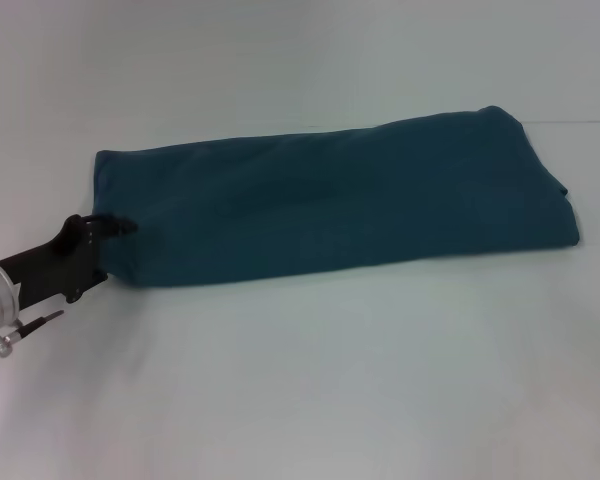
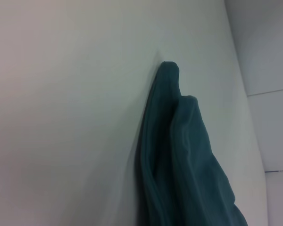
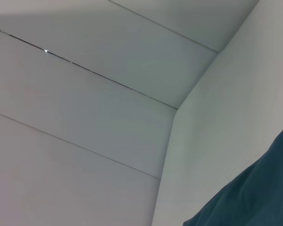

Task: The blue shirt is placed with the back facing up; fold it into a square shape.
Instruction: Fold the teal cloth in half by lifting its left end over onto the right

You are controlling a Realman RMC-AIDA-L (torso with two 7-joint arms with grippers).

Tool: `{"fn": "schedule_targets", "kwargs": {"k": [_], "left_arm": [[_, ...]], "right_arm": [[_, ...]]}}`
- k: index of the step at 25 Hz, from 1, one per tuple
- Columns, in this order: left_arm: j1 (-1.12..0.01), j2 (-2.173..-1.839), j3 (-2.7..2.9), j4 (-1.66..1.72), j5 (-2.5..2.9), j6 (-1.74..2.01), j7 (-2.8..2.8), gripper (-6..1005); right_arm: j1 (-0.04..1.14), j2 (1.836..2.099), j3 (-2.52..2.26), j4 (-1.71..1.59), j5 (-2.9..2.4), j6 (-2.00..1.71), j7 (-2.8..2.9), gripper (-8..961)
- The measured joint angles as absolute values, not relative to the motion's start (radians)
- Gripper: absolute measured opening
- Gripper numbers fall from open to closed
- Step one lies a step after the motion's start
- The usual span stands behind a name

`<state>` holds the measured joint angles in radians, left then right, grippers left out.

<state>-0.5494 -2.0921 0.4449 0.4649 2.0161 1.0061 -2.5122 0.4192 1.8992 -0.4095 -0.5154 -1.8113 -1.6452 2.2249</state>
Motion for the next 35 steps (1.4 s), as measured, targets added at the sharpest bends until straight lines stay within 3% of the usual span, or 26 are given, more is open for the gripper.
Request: {"fn": "schedule_targets", "kwargs": {"k": [11,14,20,35], "left_arm": [[-0.551,-2.089,0.479,0.471,2.019,1.006,-2.5,339],[-0.548,-2.085,0.496,0.488,2.02,1.02,-2.491,142],[-0.517,-2.07,0.526,0.574,2.039,1.078,-2.448,12],[-0.433,-2.034,0.383,0.722,2.246,1.101,-2.427,11]], "right_arm": [[0.413,1.901,-0.409,-0.508,-1.814,-1.643,2.221,718],[0.411,1.9,-0.409,-0.502,-1.815,-1.635,2.219,718],[0.407,1.898,-0.413,-0.496,-1.818,-1.611,2.218,718],[0.4,1.903,-0.422,-0.476,-1.818,-1.584,2.218,718]]}}
